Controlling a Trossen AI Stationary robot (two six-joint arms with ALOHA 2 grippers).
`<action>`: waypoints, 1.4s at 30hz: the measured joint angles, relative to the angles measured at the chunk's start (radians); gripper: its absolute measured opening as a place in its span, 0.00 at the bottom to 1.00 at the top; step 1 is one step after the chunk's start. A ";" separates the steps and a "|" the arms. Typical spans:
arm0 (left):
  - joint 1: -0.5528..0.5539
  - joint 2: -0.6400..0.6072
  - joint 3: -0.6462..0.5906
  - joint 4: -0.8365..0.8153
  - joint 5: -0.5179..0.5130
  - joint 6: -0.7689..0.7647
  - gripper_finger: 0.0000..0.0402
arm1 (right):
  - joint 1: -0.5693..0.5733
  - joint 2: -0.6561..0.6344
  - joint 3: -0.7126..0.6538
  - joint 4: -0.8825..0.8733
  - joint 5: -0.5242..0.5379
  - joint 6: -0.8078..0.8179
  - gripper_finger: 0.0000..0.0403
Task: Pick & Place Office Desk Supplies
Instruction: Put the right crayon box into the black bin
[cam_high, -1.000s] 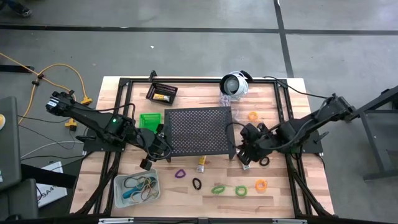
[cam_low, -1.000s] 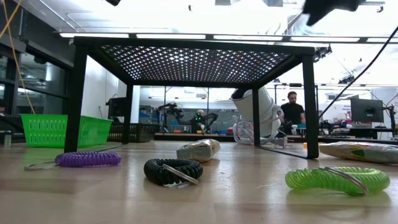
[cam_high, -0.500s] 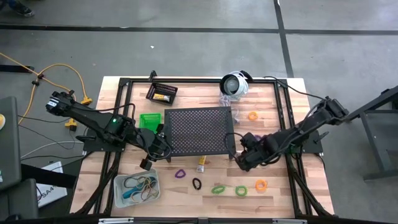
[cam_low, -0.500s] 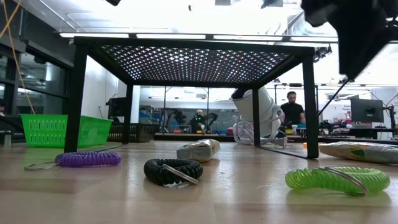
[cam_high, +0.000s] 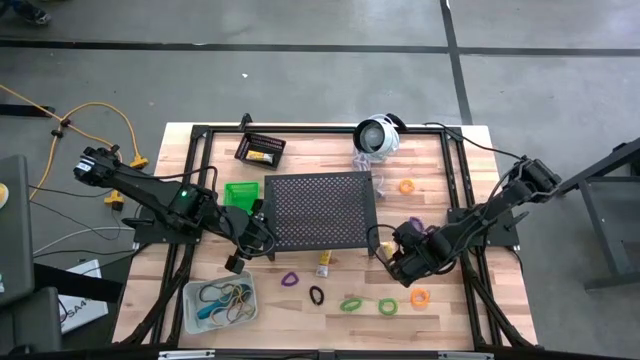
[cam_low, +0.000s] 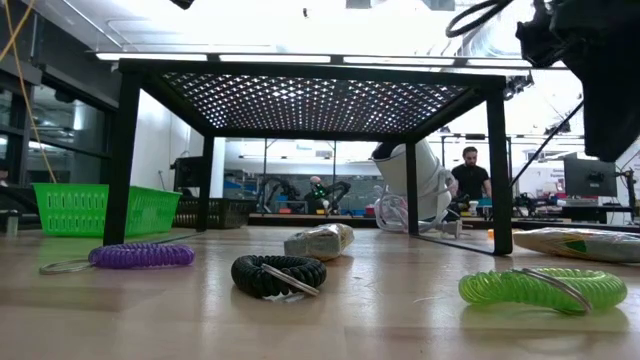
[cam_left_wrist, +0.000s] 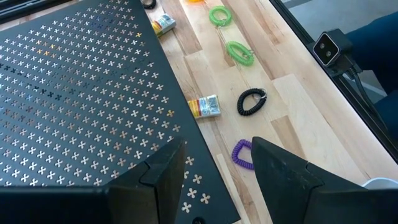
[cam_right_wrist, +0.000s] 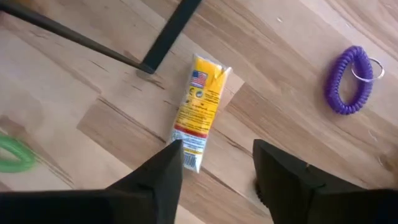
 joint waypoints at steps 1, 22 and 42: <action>0.000 0.000 0.000 0.000 0.000 0.000 0.44 | 0.004 0.000 -0.004 0.001 -0.001 0.010 0.49; 0.000 0.000 0.000 0.000 0.000 0.000 0.44 | 0.069 0.013 -0.028 0.102 0.109 0.053 0.74; 0.000 0.000 0.000 0.000 0.000 0.000 0.44 | 0.250 0.281 -0.028 0.128 0.344 0.369 0.64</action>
